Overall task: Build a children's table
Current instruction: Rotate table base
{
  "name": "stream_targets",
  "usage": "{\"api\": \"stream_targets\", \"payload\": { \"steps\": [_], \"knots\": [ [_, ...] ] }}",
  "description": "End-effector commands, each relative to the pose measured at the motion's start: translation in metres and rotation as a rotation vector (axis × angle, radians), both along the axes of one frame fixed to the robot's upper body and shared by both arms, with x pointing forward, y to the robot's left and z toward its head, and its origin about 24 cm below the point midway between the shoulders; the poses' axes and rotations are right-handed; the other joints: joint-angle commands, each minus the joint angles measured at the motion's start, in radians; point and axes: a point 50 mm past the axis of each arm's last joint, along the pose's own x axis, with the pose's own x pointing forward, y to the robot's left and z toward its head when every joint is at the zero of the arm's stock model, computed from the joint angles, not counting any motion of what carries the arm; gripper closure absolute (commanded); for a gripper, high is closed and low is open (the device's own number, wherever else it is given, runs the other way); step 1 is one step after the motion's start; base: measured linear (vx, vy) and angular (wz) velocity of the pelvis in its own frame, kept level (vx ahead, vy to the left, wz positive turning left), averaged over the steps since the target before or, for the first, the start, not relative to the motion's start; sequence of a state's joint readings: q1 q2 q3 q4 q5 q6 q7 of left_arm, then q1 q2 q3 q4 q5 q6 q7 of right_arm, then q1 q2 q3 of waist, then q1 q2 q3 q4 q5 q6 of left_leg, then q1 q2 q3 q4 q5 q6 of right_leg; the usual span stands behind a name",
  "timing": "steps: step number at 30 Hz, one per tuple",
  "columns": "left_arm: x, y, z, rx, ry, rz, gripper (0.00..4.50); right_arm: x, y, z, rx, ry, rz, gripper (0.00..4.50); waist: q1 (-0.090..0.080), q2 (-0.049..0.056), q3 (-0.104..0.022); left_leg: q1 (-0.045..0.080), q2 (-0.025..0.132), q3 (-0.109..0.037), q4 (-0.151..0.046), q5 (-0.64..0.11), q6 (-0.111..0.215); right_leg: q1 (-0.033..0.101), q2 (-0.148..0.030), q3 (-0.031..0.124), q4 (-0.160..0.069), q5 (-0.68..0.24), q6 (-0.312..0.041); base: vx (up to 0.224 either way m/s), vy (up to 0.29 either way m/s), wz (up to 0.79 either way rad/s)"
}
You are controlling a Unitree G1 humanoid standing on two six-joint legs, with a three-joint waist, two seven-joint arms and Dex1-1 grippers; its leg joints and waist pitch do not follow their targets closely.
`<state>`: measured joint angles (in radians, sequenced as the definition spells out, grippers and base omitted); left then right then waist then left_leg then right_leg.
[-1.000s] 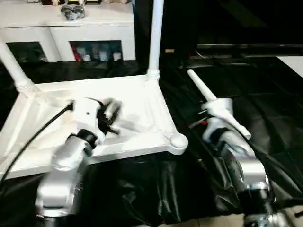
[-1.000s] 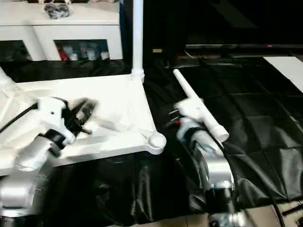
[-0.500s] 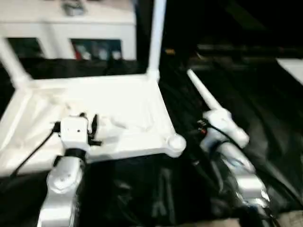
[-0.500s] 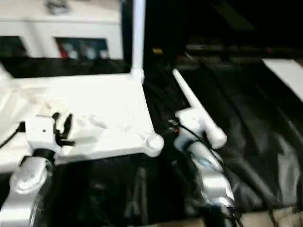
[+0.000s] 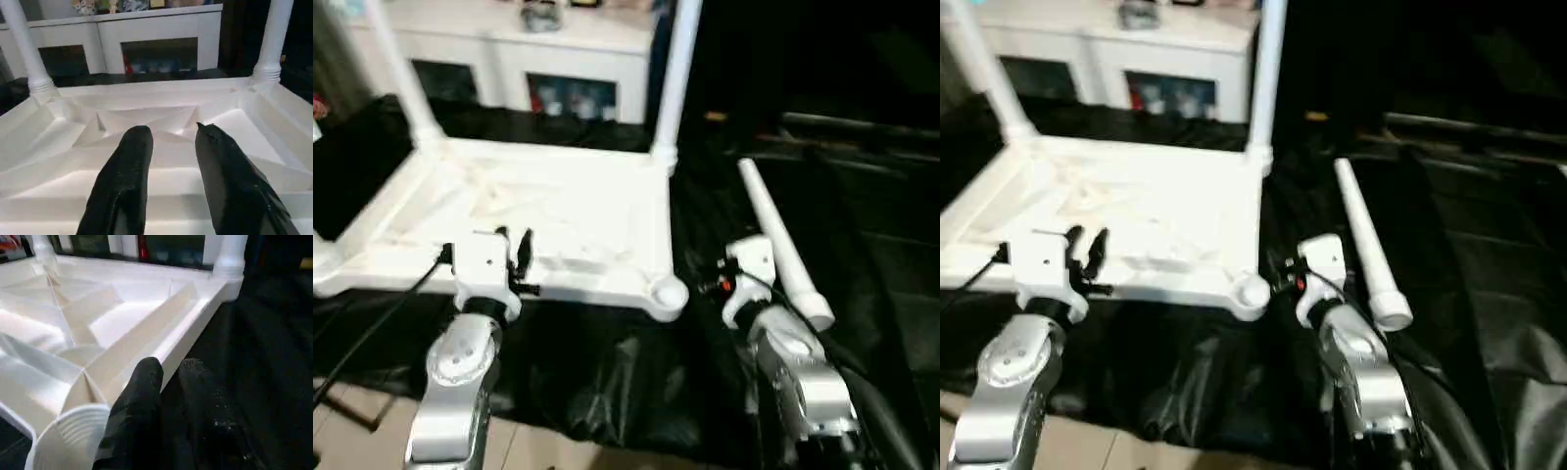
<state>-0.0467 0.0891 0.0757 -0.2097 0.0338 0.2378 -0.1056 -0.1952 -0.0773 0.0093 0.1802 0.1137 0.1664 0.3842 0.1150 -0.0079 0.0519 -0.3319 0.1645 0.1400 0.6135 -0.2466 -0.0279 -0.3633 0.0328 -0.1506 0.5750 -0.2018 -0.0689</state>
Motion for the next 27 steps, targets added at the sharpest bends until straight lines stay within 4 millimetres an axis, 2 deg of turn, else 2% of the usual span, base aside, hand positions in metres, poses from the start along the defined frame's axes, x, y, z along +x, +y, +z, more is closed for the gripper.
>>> {"api": "stream_targets", "payload": {
  "steps": [1, 2, 3, 4, 5, 6, 7, 8, 9, 10, 11, 12, 13, 14, 15, 17, 18, 19, 20, 21, 22, 23, 24, 25, 26, 27],
  "knots": [
    [-0.002, -0.004, 0.006, 0.012, -0.009, -0.015, 2.76, 0.000, 0.003, 0.002, 0.020, 0.004, 0.011, 3.70, -0.002, 0.021, -0.065, 0.025, 0.238, -0.107, -0.100, -0.079, 0.191, 0.036, -0.204, 0.098, -0.031, -0.158, 0.197, 0.000, 0.000, 0.00],
    [-0.004, -0.005, 0.009, 0.012, -0.009, -0.004, 2.76, 0.000, 0.005, 0.003, 0.022, 0.004, 0.019, 3.70, -0.009, 0.011, -0.064, 0.027, 0.257, -0.113, -0.099, -0.066, 0.203, 0.007, -0.254, 0.146, 0.039, -0.027, 0.086, 0.000, 0.000, 0.00],
    [-0.007, -0.003, 0.009, 0.005, 0.002, 0.022, 2.76, 0.002, 0.009, 0.003, 0.032, 0.007, 0.039, 3.70, -0.005, 0.000, -0.056, 0.027, 0.199, -0.080, -0.077, -0.076, 0.171, -0.009, -0.260, 0.161, 0.014, -0.002, 0.044, 0.000, 0.000, 0.00],
    [-0.008, -0.003, 0.009, 0.005, 0.003, 0.024, 2.76, 0.002, 0.009, 0.003, 0.033, 0.008, 0.042, 3.70, 0.003, -0.018, -0.042, -0.001, 0.065, -0.019, -0.050, -0.100, 0.069, 0.018, -0.248, 0.164, -0.038, -0.103, -0.023, 0.000, 0.000, 0.00],
    [-0.008, -0.002, 0.009, 0.006, 0.004, 0.031, 2.76, 0.003, 0.011, 0.004, 0.035, 0.008, 0.053, 3.70, 0.003, -0.027, -0.033, -0.011, 0.043, -0.005, -0.046, -0.103, 0.045, 0.026, -0.230, 0.156, -0.055, -0.243, -0.019, 0.000, 0.000, 0.00],
    [-0.010, -0.003, 0.009, -0.007, 0.003, 0.026, 2.76, 0.003, 0.015, 0.005, 0.045, 0.005, 0.082, 3.70, 0.008, -0.018, -0.035, -0.010, 0.053, -0.006, -0.059, -0.084, 0.028, 0.030, -0.217, 0.146, -0.065, -0.404, -0.012, 0.000, 0.000, 0.00],
    [-0.011, -0.004, 0.008, -0.015, 0.004, 0.023, 2.76, 0.003, 0.016, 0.006, 0.050, 0.004, 0.091, 3.70, 0.007, -0.013, -0.039, -0.014, 0.064, -0.009, -0.069, -0.069, 0.021, 0.027, -0.198, 0.140, -0.058, -0.389, -0.003, 0.000, 0.000, 0.00],
    [-0.012, -0.003, 0.005, -0.026, 0.011, 0.024, 2.76, 0.004, 0.019, 0.008, 0.053, -0.013, 0.116, 3.70, -0.001, -0.038, -0.038, -0.012, 0.069, -0.005, -0.071, -0.073, 0.024, 0.022, -0.187, 0.137, -0.059, -0.372, 0.001, 0.000, 0.000, 0.00],
    [-0.012, -0.002, 0.003, -0.038, 0.014, 0.025, 2.76, 0.004, 0.020, 0.009, 0.050, -0.025, 0.125, 3.70, -0.002, -0.027, -0.038, -0.007, 0.073, -0.010, -0.077, -0.091, 0.017, 0.020, -0.185, 0.133, -0.050, -0.345, -0.010, 0.000, 0.000, 0.00],
    [-0.013, -0.002, 0.001, -0.046, 0.015, 0.026, 2.76, 0.004, 0.021, 0.010, 0.048, -0.033, 0.131, 3.70, -0.007, -0.023, -0.039, -0.005, 0.078, -0.009, -0.078, -0.109, 0.012, 0.018, -0.186, 0.135, -0.052, -0.318, -0.021, 0.000, 0.000, 0.00],
    [-0.013, -0.002, 0.001, -0.046, 0.015, 0.026, 2.76, 0.004, 0.021, 0.010, 0.048, -0.033, 0.131, 3.70, -0.008, -0.022, -0.040, -0.007, 0.080, -0.011, -0.080, -0.107, 0.010, 0.021, -0.187, 0.134, -0.050, -0.298, -0.027, 0.000, 0.000, 0.00],
    [-0.013, 0.001, -0.002, -0.050, 0.018, 0.035, 2.76, 0.004, 0.021, 0.009, 0.037, -0.035, 0.127, 3.70, -0.012, -0.027, -0.043, -0.008, 0.085, -0.012, -0.082, -0.099, 0.007, 0.025, -0.188, 0.134, -0.046, -0.249, -0.037, 0.000, 0.000, 0.00],
    [-0.012, 0.002, -0.008, -0.040, 0.031, 0.042, 2.76, 0.003, 0.019, 0.010, 0.018, -0.042, 0.109, 3.70, -0.014, -0.023, -0.045, -0.005, 0.087, -0.012, -0.082, -0.086, 0.009, 0.025, -0.187, 0.135, -0.044, -0.196, -0.050, 0.000, 0.000, 0.00],
    [-0.012, 0.003, -0.008, -0.039, 0.032, 0.042, 2.76, 0.003, 0.019, 0.010, 0.017, -0.042, 0.107, 3.70, -0.018, -0.031, -0.045, -0.006, 0.087, -0.011, -0.082, -0.075, 0.011, 0.028, -0.187, 0.135, -0.041, -0.171, -0.056, 0.000, 0.000, 0.00],
    [-0.011, 0.001, -0.010, -0.035, 0.039, 0.039, 2.76, 0.003, 0.015, 0.010, 0.009, -0.042, 0.090, 3.70, -0.018, -0.029, -0.048, -0.009, 0.086, -0.011, -0.081, -0.052, 0.014, 0.032, -0.190, 0.136, -0.034, -0.127, -0.070, 0.000, 0.000, 0.00],
    [-0.010, 0.001, -0.008, -0.047, 0.033, 0.037, 2.76, 0.003, 0.010, 0.012, 0.034, -0.036, 0.059, 3.70, -0.022, -0.019, -0.049, -0.011, 0.086, -0.011, -0.080, -0.048, 0.014, 0.034, -0.192, 0.136, -0.033, -0.100, -0.082, 0.000, 0.000, 0.00],
    [-0.005, 0.001, -0.006, -0.050, 0.038, 0.048, 2.76, 0.004, 0.002, 0.015, 0.058, -0.027, 0.018, 3.70, -0.024, -0.005, -0.049, -0.010, 0.087, -0.012, -0.080, -0.047, 0.012, 0.033, -0.191, 0.138, -0.032, -0.081, -0.086, 0.000, 0.000, 0.00],
    [-0.004, 0.000, -0.006, -0.051, 0.039, 0.052, 2.76, 0.004, -0.001, 0.016, 0.065, -0.024, 0.005, 3.70, -0.029, -0.010, -0.052, -0.005, 0.089, -0.009, -0.078, -0.054, 0.013, 0.030, -0.187, 0.137, -0.035, -0.057, -0.093, 0.000, 0.000, 0.00],
    [0.000, -0.003, -0.009, -0.075, 0.054, 0.054, 2.76, 0.006, -0.008, 0.016, 0.080, -0.016, -0.013, 3.70, -0.029, -0.014, -0.050, -0.007, 0.089, -0.010, -0.079, -0.058, 0.014, 0.033, -0.188, 0.137, -0.033, -0.051, -0.099, 0.000, 0.000, 0.00],
    [0.003, -0.010, -0.012, -0.087, 0.066, 0.032, 2.76, 0.006, -0.014, 0.016, 0.032, -0.023, -0.027, 3.70, -0.040, -0.021, -0.049, -0.013, 0.084, -0.005, -0.078, -0.060, 0.018, 0.038, -0.187, 0.138, -0.036, -0.062, -0.101, 0.000, 0.000, 0.00],
    [0.003, -0.010, -0.012, -0.087, 0.066, 0.032, 2.76, 0.006, -0.014, 0.016, 0.032, -0.023, -0.027, 3.70, -0.037, -0.020, -0.049, -0.014, 0.081, -0.005, -0.076, -0.058, 0.018, 0.040, -0.187, 0.137, -0.036, -0.081, -0.097, 0.000, 0.000, 0.00],
    [0.004, -0.016, -0.014, -0.096, 0.071, 0.013, 2.76, 0.007, -0.019, 0.016, -0.005, -0.030, -0.036, 3.70, -0.040, -0.025, -0.048, -0.017, 0.080, -0.002, -0.075, -0.062, 0.021, 0.040, -0.189, 0.138, -0.042, -0.127, -0.088, 0.000, 0.000, 0.00],
    [0.005, -0.023, -0.013, -0.082, 0.079, -0.021, 2.76, 0.006, -0.023, 0.019, -0.014, -0.041, -0.040, 3.70, -0.044, -0.036, -0.048, -0.018, 0.078, 0.001, -0.074, -0.057, 0.024, 0.040, -0.186, 0.137, -0.047, -0.166, -0.071, 0.000, 0.000, 0.00],
    [0.002, -0.031, -0.012, -0.127, 0.108, -0.096, 2.76, 0.004, -0.024, 0.024, 0.012, -0.048, -0.042, 3.70, -0.047, -0.032, -0.049, -0.019, 0.078, 0.001, -0.073, -0.049, 0.028, 0.038, -0.187, 0.138, -0.045, -0.182, -0.063, 0.000, 0.000, 0.00],
    [0.001, -0.031, -0.013, -0.134, 0.120, -0.102, 2.76, 0.004, -0.023, 0.024, 0.018, -0.048, -0.042, 3.70, -0.050, -0.027, -0.043, -0.019, 0.079, 0.000, -0.075, -0.047, 0.029, 0.035, -0.188, 0.140, -0.046, -0.184, -0.061, 0.000, 0.000, 0.00],
    [-0.001, -0.029, -0.013, -0.111, 0.114, -0.100, 2.76, 0.003, -0.022, 0.021, -0.001, -0.037, -0.036, 3.70, -0.059, -0.039, -0.046, -0.022, 0.080, -0.001, -0.075, -0.046, 0.034, 0.037, -0.186, 0.138, -0.044, -0.174, -0.066, 0.000, 0.000, 0.00]
  ]
}}
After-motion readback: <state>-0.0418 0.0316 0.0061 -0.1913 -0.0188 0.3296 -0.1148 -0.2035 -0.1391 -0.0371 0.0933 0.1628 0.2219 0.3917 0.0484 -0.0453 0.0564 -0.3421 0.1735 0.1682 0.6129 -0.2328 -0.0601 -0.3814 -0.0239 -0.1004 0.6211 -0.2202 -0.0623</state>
